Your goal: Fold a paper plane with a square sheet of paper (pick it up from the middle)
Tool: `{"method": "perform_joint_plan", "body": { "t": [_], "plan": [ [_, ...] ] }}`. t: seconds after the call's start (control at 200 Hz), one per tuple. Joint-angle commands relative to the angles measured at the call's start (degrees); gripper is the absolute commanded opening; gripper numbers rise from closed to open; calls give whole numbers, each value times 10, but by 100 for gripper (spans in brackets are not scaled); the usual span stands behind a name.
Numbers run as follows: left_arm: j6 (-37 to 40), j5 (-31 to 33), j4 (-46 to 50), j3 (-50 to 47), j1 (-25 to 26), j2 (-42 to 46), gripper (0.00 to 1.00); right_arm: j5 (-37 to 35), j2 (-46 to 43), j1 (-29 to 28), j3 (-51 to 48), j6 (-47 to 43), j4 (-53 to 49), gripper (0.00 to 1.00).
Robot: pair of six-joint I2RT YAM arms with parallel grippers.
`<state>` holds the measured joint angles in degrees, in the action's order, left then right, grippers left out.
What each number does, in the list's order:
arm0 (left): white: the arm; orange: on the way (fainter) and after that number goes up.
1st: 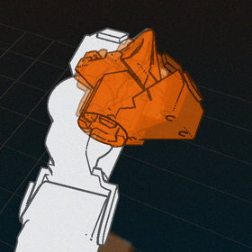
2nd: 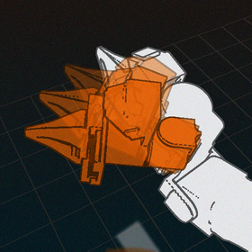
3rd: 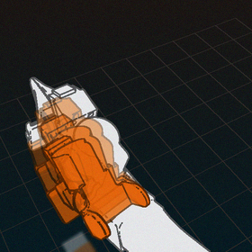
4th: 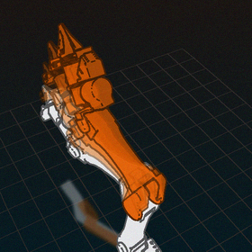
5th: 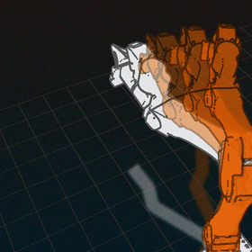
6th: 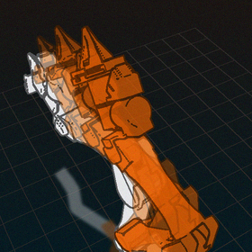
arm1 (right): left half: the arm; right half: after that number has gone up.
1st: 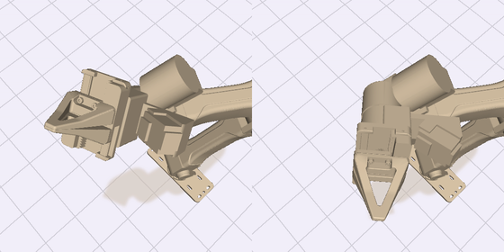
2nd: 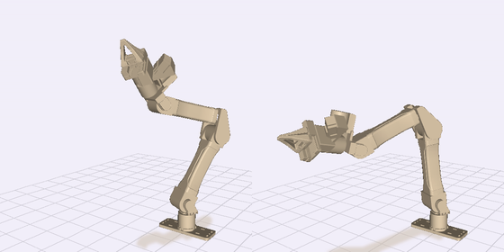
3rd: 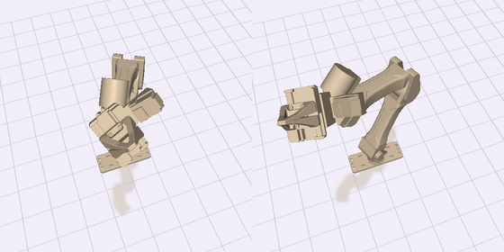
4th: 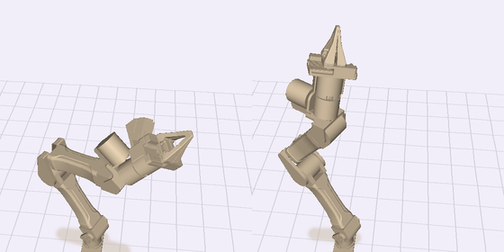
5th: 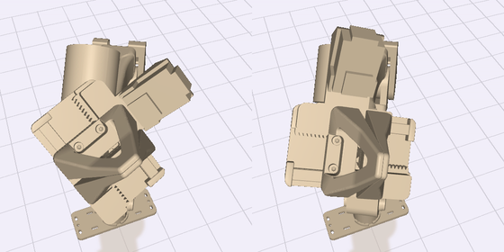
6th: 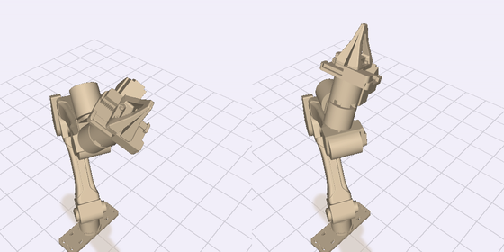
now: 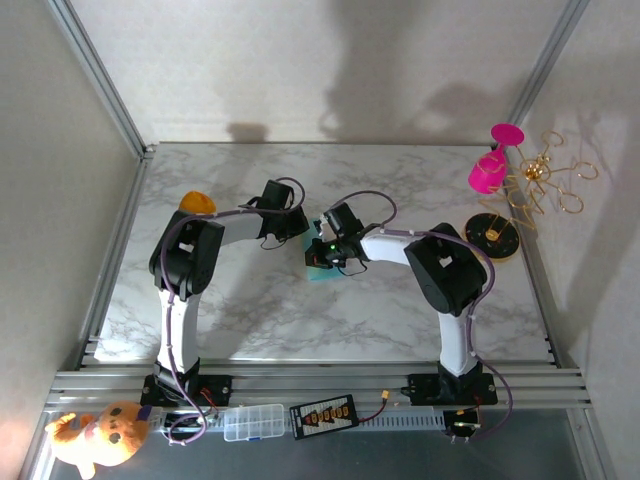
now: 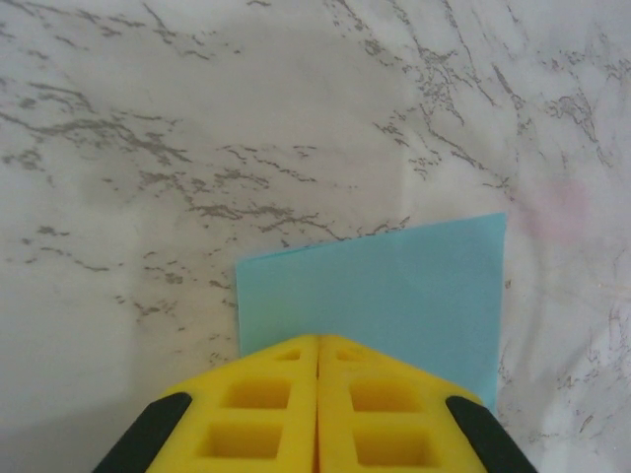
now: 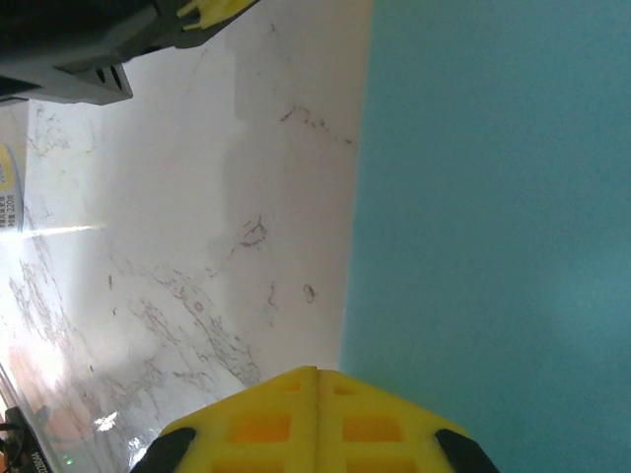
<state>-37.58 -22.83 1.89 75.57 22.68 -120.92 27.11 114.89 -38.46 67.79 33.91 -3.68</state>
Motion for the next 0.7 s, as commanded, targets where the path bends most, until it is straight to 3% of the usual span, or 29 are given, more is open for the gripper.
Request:
{"method": "perform_joint_plan", "body": {
  "t": [0.0, 0.376, 0.691],
  "plan": [
    [-6, 28, 24, -18, -1, -26, 7, 10, 14, -6, 18, -5, -13, 0],
    [-4, 38, 32, -8, -4, -30, 8, -5, 11, -11, -3, -21, -38, 0],
    [-7, 36, 23, -9, -7, -39, 8, 23, -25, -35, -61, -43, -47, 0]
  ]
}}
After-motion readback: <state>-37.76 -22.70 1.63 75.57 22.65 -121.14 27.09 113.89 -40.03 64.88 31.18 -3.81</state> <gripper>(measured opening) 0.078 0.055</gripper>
